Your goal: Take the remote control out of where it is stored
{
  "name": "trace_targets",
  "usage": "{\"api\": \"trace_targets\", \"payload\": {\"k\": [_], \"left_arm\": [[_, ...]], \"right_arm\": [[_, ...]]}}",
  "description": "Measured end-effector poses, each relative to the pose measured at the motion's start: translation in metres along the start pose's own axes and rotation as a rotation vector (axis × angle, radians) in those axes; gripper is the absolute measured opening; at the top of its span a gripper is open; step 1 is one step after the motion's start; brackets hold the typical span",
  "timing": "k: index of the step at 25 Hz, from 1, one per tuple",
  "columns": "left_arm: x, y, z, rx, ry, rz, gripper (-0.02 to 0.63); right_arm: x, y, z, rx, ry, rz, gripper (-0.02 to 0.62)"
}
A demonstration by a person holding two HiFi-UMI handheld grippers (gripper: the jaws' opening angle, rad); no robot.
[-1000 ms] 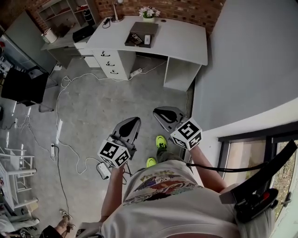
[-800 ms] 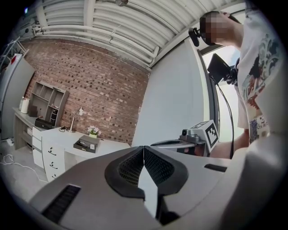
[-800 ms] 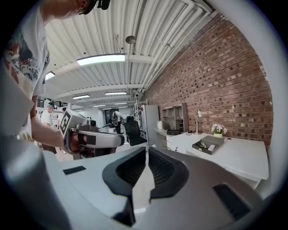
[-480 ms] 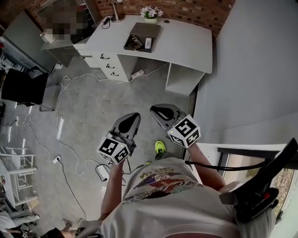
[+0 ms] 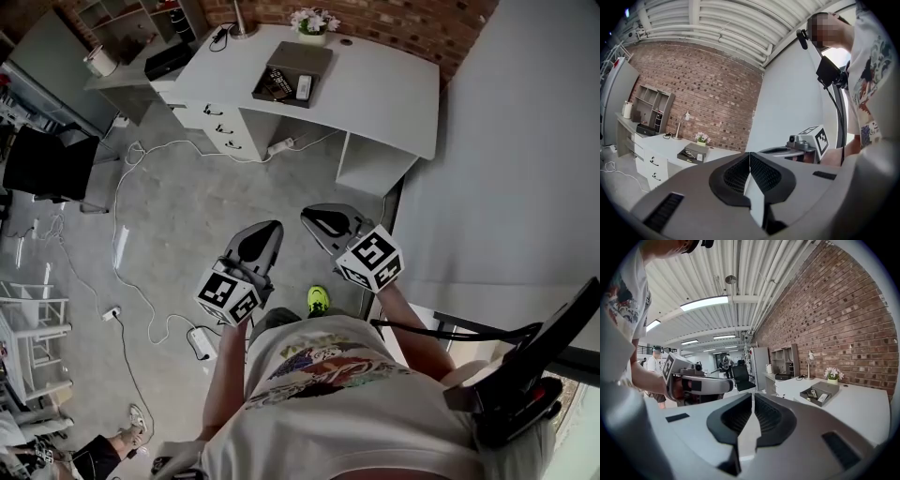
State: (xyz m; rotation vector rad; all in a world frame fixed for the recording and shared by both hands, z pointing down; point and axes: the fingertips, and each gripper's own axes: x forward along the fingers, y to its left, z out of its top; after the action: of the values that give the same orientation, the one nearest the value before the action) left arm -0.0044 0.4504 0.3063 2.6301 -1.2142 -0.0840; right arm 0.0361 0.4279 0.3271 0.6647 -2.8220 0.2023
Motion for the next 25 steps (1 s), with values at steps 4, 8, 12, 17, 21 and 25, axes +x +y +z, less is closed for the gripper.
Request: {"api": "trace_targets", "payload": {"k": [4,8,12,17,21,25], "left_arm": [[0.001,0.011,0.000,-0.002,-0.001,0.023,0.006],[0.005,0.030,0.006,0.004,-0.010,0.034,0.006],[0.013,0.054,0.011,0.010,-0.014,0.019,0.006],[0.035,0.091,0.019,0.017,-0.014,-0.022,0.006],[0.059,0.124,0.037,0.028,-0.026,-0.053,0.006],[0.080,0.161,0.050,0.021,-0.026,-0.081,0.006]], "right_arm": [[0.008,-0.006,0.001,0.005,0.001,-0.002,0.008],[0.025,-0.014,0.003,-0.001,0.010,-0.002,0.008],[0.047,-0.026,0.007,0.005,0.012,-0.018,0.008],[0.076,-0.053,0.015,0.010,0.015,-0.070,0.008],[0.102,-0.084,0.030,0.017,0.021,-0.115,0.008],[0.132,-0.109,0.044,0.022,0.025,-0.136,0.008]]}}
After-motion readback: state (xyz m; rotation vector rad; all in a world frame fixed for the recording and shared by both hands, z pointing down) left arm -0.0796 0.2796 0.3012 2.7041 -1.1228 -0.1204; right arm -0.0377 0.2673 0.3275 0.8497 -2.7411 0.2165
